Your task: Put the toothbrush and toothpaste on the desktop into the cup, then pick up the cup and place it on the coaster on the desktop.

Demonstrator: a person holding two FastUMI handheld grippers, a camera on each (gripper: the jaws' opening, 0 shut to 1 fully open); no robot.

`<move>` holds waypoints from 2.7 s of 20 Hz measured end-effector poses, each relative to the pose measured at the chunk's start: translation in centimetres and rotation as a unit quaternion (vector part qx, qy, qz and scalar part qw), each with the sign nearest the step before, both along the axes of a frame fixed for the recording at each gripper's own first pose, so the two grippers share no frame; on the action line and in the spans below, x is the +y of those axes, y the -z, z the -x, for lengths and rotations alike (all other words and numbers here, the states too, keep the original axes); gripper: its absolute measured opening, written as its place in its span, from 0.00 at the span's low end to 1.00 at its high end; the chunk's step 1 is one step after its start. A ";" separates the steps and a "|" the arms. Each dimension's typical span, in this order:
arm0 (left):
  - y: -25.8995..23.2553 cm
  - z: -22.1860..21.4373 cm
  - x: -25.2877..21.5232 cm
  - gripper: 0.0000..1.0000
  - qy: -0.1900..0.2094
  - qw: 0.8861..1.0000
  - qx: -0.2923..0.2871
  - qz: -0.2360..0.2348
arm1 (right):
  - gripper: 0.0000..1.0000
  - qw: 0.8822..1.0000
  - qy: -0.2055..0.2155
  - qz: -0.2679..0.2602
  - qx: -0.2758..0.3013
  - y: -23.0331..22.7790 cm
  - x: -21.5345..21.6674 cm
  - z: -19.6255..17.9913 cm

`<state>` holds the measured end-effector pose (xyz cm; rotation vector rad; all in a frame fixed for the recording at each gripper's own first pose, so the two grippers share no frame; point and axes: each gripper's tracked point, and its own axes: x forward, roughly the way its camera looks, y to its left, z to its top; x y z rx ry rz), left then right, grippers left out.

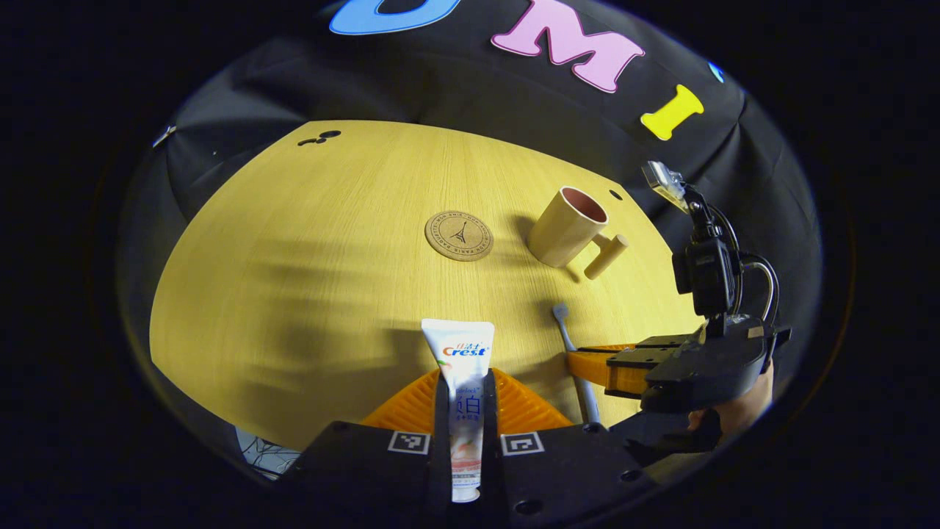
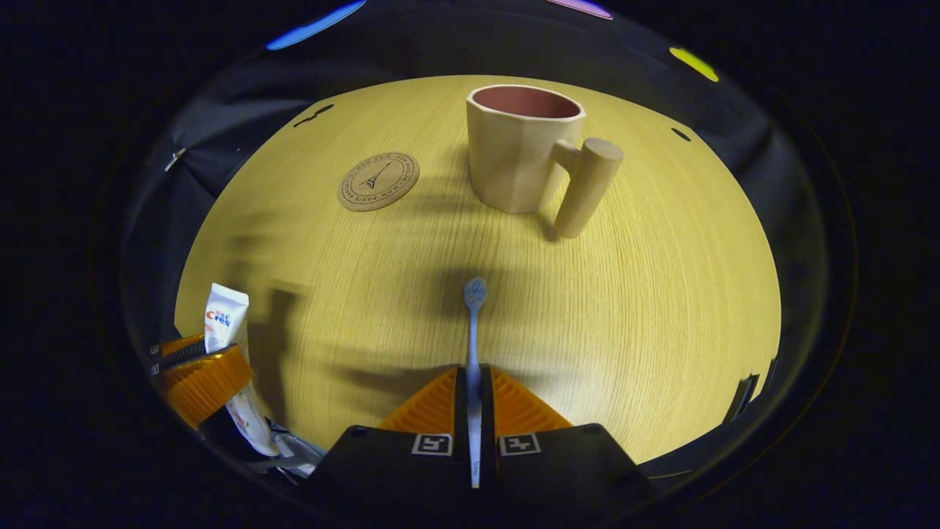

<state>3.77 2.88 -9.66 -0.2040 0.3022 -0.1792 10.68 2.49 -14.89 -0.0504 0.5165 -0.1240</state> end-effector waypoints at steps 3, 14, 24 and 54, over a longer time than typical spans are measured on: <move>-0.6 0.0 -0.5 0.21 0.002 1.000 -0.010 0.010 | 0.08 0.999 -0.035 -0.023 -0.012 -0.1 0.8 0.1; -8.5 -0.5 -2.4 0.21 0.009 0.995 -0.090 0.047 | 0.08 0.969 -0.162 -0.110 -0.154 -8.9 2.0 6.2; -19.9 -2.8 -8.4 0.20 0.069 0.972 -0.205 0.097 | 0.08 0.950 -0.159 -0.159 -0.216 -14.8 -2.6 8.3; -24.6 -16.5 -14.7 0.20 0.046 0.948 -0.304 0.081 | 0.08 0.955 -0.157 -0.169 -0.186 -12.2 -11.5 8.4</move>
